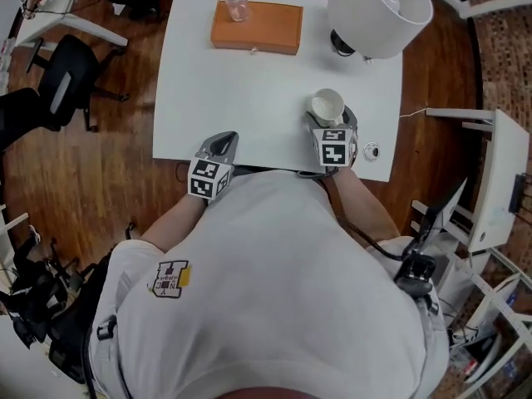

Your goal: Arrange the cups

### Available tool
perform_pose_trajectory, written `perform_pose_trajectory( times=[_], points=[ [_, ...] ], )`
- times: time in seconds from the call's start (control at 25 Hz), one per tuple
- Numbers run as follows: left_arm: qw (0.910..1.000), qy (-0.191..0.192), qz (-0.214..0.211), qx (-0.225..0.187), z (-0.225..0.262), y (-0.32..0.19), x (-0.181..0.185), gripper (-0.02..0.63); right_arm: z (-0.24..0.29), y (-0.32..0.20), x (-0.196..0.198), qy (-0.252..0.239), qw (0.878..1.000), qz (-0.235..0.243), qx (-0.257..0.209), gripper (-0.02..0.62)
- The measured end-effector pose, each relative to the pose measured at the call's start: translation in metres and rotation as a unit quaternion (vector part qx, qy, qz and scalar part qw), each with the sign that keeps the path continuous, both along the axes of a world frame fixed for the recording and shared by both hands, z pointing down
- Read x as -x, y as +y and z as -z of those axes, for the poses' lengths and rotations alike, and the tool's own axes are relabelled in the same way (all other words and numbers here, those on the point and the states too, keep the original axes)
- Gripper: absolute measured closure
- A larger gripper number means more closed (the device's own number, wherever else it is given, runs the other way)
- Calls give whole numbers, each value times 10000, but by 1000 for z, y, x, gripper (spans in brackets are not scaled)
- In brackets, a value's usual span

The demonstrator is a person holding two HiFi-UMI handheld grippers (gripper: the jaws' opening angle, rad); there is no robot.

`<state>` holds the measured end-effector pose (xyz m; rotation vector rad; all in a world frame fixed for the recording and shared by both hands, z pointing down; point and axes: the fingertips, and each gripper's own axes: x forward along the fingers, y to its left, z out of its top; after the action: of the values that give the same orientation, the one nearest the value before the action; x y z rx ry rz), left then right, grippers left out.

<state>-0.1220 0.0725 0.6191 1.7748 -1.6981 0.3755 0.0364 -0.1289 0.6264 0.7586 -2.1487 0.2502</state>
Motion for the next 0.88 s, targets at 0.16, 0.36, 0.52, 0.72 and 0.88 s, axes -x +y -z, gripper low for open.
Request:
perform_pose_trajectory(
  times=[0.16,0.36,0.52,0.72,0.88],
  points=[
    [9999,14,101,-82,1,-1,16,606,6,6,20,-32,9997,249,-20,175],
    [9996,27,249,-103,-1,8,26,606,8,7,40,-229,9988,430,-40,175],
    [9993,6,364,-62,-2,17,35,606,2,15,51,-432,9970,636,-106,175],
    [9997,-68,223,-31,-3,19,34,606,-3,25,54,-370,9933,1069,-238,164],
    [9976,-180,-635,-213,-3,-6,11,585,-2,23,61,-211,9841,1731,-323,144]
  ],
)
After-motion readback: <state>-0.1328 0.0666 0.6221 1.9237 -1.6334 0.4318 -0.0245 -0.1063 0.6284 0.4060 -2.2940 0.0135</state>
